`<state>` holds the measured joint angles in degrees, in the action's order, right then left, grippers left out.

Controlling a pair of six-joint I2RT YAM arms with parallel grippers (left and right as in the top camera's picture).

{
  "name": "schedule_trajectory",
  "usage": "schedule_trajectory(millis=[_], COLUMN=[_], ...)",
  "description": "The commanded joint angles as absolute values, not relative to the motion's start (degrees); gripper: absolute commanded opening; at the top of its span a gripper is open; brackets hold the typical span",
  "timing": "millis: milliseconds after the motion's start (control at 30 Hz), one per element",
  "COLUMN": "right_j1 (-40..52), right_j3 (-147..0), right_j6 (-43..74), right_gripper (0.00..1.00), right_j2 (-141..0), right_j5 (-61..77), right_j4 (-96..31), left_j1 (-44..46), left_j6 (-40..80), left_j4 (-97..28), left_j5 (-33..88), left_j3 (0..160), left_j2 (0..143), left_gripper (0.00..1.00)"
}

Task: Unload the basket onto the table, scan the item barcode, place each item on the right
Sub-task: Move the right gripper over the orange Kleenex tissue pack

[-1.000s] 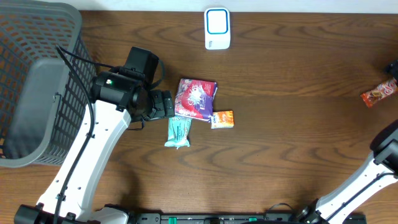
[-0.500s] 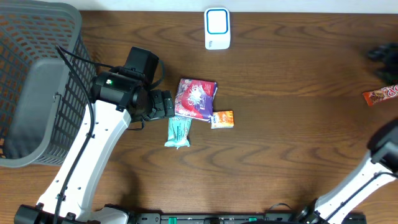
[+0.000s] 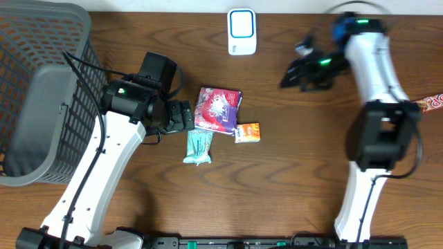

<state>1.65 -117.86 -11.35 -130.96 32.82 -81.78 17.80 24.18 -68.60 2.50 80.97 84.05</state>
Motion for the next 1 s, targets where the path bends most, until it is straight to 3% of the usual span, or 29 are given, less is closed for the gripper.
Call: schedule_trajectory(millis=[0, 400, 800, 967], right_j1=[9.5, 33.4, 42.0, 41.0], right_j3=[-115.3, -115.0, -109.2, -106.7], right_j6=[-11.3, 11.2, 9.5, 7.5], right_gripper=[0.84, 0.86, 0.84, 0.74], right_j2=[-129.2, -129.2, -129.2, -129.2], right_j5=[20.8, -21.4, -22.2, -19.6], right_j4=[-82.2, -89.1, -85.9, -80.9], left_j1=[18.0, 18.0, 18.0, 18.0], left_j6=[23.9, 23.9, 23.9, 23.9], left_j4=[-68.8, -68.8, -68.8, -68.8], left_j5=[2.2, 2.2, 2.2, 2.2], left_j3=[80.7, 80.7, 80.7, 80.7], left_j2=[84.2, 84.2, 84.2, 84.2], left_gripper=[0.98, 0.98, 0.98, 0.98])
